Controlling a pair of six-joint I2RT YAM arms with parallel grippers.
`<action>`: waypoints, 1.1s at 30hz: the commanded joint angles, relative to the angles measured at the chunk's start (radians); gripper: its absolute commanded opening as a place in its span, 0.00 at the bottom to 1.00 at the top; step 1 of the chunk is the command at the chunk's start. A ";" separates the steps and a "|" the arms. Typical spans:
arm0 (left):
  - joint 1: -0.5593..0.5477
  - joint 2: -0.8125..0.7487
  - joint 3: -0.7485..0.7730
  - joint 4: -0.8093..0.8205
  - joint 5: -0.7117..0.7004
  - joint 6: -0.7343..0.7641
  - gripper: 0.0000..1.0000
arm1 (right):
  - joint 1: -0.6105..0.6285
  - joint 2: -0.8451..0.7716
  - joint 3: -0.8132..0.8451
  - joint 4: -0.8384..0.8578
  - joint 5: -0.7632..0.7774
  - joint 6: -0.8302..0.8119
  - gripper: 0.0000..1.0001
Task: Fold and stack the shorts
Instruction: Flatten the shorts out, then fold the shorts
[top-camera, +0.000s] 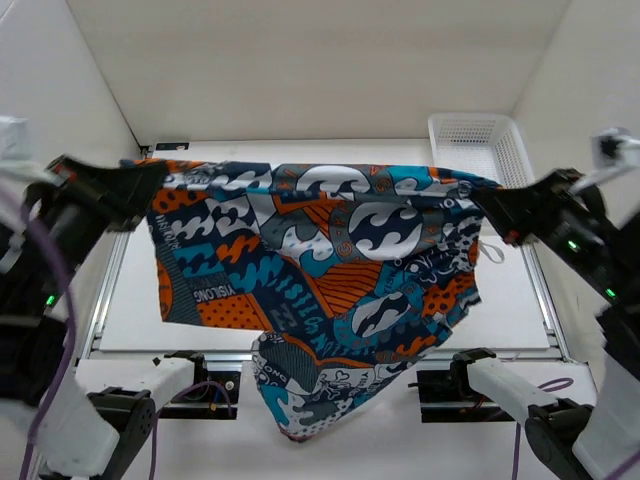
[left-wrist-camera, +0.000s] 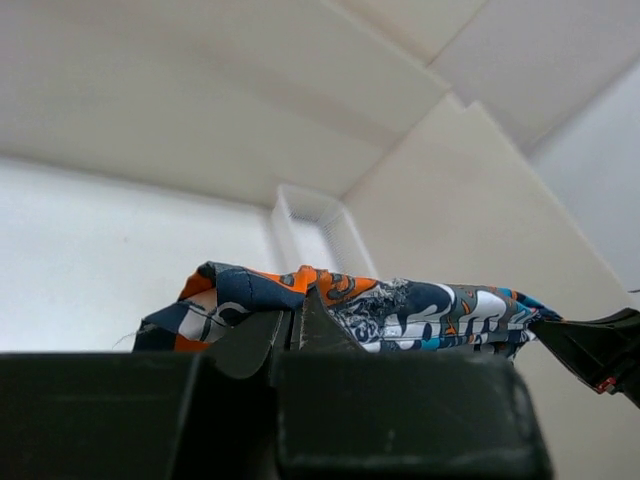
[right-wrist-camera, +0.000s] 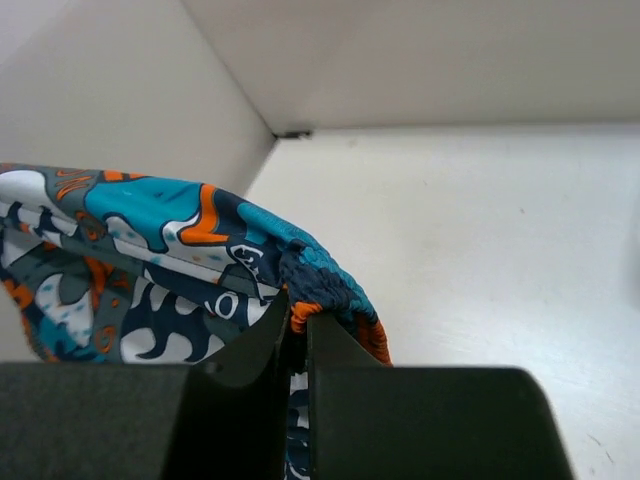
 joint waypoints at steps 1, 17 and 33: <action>0.027 0.102 -0.145 0.064 -0.202 0.064 0.10 | -0.023 0.068 -0.147 0.008 0.308 -0.071 0.00; 0.091 1.009 -0.118 0.104 -0.362 0.153 0.10 | -0.032 0.882 -0.311 0.375 0.505 -0.062 0.00; 0.090 0.836 -0.215 0.098 -0.331 0.203 0.10 | -0.041 1.065 -0.121 0.315 0.342 -0.022 0.00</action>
